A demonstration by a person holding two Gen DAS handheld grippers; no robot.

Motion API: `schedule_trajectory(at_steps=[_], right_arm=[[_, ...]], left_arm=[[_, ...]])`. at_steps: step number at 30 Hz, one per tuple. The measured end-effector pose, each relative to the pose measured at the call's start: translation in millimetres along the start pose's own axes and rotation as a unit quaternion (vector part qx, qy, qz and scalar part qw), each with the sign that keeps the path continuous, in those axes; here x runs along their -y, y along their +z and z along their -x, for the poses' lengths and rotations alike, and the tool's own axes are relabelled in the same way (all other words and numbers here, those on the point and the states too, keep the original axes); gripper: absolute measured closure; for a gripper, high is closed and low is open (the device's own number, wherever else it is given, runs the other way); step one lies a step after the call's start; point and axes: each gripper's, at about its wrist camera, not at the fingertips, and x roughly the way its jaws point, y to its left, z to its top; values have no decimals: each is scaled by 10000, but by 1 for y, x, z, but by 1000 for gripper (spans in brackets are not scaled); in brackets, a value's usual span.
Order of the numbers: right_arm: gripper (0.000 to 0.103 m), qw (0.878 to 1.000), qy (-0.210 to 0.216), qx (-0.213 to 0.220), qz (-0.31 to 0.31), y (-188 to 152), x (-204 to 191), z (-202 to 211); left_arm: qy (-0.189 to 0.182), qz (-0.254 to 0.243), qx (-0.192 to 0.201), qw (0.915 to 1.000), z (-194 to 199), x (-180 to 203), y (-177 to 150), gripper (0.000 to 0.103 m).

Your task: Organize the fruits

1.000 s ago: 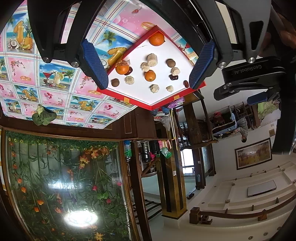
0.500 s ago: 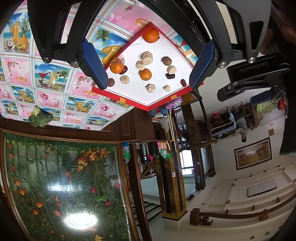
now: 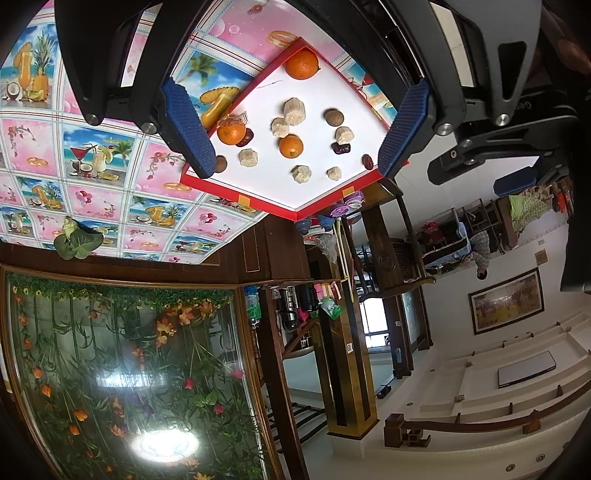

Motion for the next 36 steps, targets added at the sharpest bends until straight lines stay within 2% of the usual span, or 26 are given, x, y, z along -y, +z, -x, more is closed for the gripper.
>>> schedule_trajectory(at_steps=[32, 36], right_arm=[[13, 10000, 7, -40, -10, 1, -9, -10], [13, 10000, -62, -43, -58, 9, -10, -12]], left_arm=[[-100, 45, -49, 9999, -7, 1, 2, 0], [-127, 42, -74, 9999, -9, 0, 4, 0]])
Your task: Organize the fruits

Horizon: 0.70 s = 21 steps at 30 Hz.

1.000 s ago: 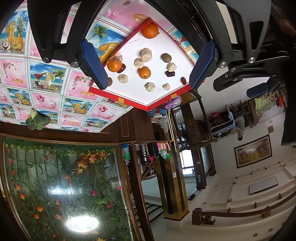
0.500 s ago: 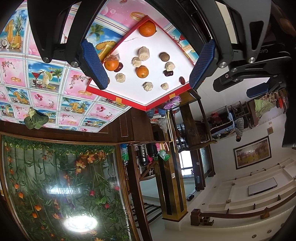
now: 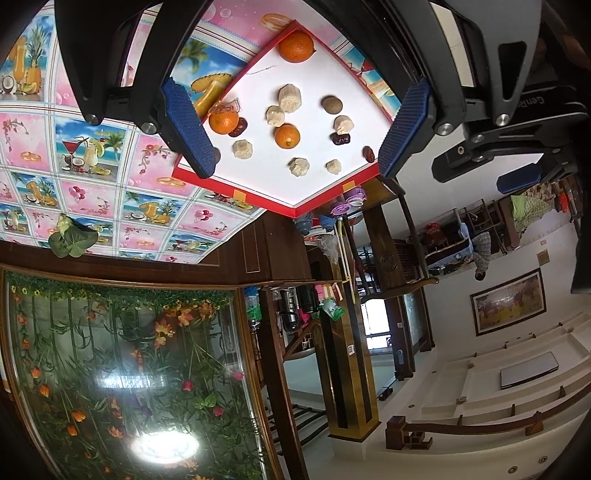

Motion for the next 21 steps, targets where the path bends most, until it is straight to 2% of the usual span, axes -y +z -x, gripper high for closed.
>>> schedule_trajectory(at_steps=[5, 14, 21], right_arm=[[13, 10000, -14, 14, -70, 6, 0, 5], [12, 9995, 2, 257, 161, 13, -8, 23], [9, 9992, 146, 383, 45, 30, 1, 15]], left_arm=[[-3, 26, -32, 10000, -2, 0, 3, 0], [81, 111, 26, 9999, 7, -2, 10, 0], [162, 133, -28, 9998, -3, 0, 23, 0]])
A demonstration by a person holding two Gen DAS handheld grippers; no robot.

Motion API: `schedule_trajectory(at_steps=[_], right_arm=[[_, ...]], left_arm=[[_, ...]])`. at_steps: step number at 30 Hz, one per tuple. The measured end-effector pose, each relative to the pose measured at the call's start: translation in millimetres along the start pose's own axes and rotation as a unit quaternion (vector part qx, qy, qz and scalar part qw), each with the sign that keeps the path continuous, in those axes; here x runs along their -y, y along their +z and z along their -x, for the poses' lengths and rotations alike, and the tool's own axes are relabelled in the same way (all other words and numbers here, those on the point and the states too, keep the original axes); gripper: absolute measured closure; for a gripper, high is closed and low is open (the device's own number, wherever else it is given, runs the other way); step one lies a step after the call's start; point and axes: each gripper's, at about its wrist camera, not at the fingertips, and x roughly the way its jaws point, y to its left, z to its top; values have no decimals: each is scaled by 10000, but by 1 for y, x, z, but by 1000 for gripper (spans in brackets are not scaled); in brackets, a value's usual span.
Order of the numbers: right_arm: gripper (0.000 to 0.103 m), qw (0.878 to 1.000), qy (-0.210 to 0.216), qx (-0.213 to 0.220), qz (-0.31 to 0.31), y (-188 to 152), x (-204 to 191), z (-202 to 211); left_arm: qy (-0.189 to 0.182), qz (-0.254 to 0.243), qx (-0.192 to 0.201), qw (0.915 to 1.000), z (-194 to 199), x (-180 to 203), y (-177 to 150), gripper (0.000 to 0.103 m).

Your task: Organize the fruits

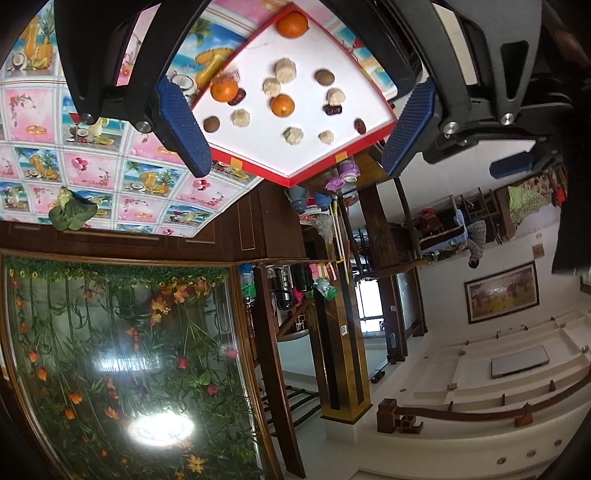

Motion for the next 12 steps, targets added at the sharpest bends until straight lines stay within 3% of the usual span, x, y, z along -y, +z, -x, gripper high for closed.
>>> schedule_trajectory(at_steps=[12], right_arm=[[9, 9992, 41, -287, -264, 12, 14, -53]], left_arm=[[13, -159, -73, 9998, -38, 5, 18, 0]])
